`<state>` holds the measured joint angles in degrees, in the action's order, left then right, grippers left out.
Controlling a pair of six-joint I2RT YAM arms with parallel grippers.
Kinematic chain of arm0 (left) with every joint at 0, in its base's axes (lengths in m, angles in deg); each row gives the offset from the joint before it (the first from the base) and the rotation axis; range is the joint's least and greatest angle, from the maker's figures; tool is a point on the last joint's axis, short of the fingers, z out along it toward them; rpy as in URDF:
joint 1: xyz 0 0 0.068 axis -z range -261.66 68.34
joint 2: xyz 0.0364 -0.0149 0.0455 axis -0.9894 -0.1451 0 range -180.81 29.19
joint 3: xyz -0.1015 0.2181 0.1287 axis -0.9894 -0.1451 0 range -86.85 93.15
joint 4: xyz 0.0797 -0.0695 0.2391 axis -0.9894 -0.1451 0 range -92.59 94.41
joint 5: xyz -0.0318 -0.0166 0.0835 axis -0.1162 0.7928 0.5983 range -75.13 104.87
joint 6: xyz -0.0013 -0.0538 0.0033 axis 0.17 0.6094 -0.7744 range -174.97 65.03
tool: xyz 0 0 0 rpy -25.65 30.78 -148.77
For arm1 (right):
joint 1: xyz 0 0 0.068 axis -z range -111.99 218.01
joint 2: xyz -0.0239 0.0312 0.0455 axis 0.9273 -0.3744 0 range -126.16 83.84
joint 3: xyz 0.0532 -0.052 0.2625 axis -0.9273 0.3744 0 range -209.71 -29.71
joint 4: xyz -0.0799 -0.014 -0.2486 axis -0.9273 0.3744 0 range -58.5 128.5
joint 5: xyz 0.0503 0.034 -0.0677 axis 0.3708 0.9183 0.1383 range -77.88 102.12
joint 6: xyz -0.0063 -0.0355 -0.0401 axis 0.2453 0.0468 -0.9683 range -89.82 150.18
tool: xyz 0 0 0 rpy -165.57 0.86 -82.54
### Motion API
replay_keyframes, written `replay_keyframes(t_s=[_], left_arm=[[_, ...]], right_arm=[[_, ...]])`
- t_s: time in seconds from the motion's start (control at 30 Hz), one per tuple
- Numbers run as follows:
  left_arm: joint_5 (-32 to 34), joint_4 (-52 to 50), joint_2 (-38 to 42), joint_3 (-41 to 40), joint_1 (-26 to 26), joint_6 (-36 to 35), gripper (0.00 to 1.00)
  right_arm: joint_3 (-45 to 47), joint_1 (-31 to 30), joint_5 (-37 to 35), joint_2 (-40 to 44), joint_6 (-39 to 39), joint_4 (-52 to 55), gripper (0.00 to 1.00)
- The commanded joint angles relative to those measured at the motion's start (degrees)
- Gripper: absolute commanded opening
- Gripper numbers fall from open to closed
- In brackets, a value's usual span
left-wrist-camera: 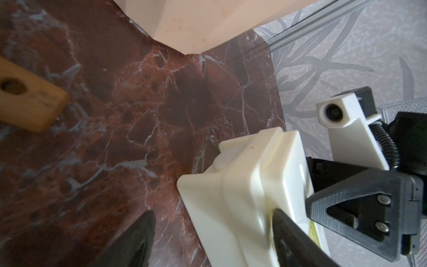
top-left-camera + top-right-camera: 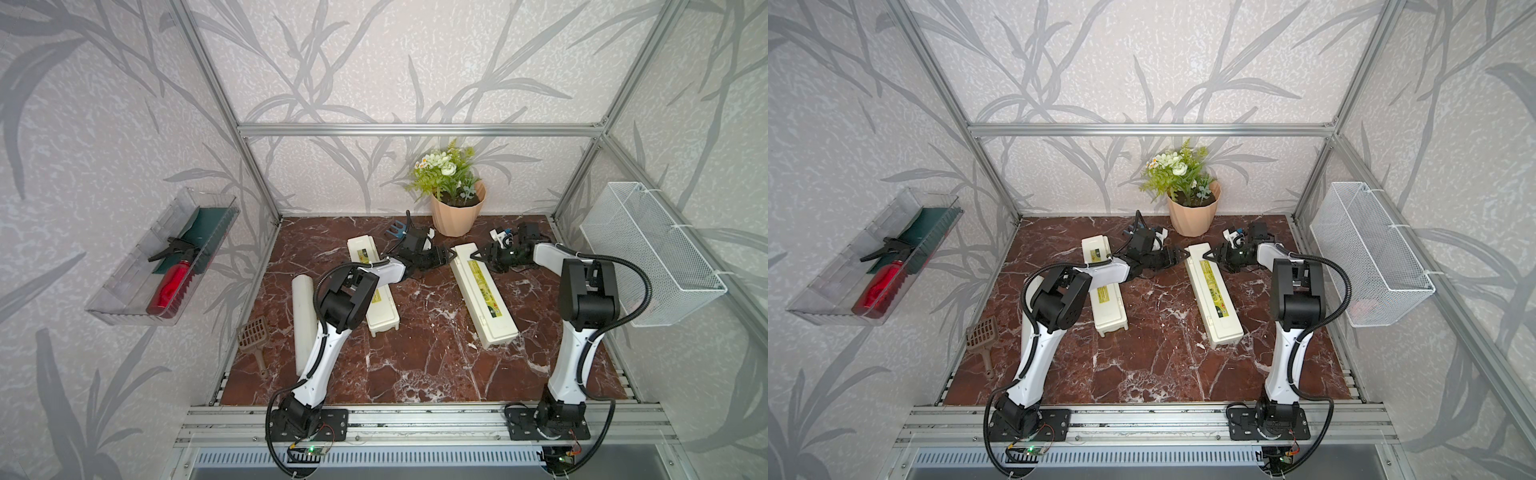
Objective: Put plastic wrap rolls into dispensers
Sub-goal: Close the lid on the plastic wrap cutting box.
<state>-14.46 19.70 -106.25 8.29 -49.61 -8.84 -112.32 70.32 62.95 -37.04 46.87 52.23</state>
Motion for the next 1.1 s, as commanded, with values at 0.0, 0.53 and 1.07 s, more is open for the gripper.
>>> replay_keyframes(t_s=[0.0,0.53,1.07], left_arm=[[-1.58,5.5,4.1,0.73,2.48,-0.07,0.8],[-4.32,8.56,4.74,-1.82,2.59,1.33,0.78],[-1.37,-10.16,-6.07,8.27,3.1,-3.57,0.5]], right_arm=[[3.92,-2.12,-6.36,-2.67,0.19,7.28,0.62],[4.8,-2.39,-6.52,-3.23,1.19,6.13,0.62],[8.75,-2.75,-5.04,-1.32,6.14,0.07,0.58]])
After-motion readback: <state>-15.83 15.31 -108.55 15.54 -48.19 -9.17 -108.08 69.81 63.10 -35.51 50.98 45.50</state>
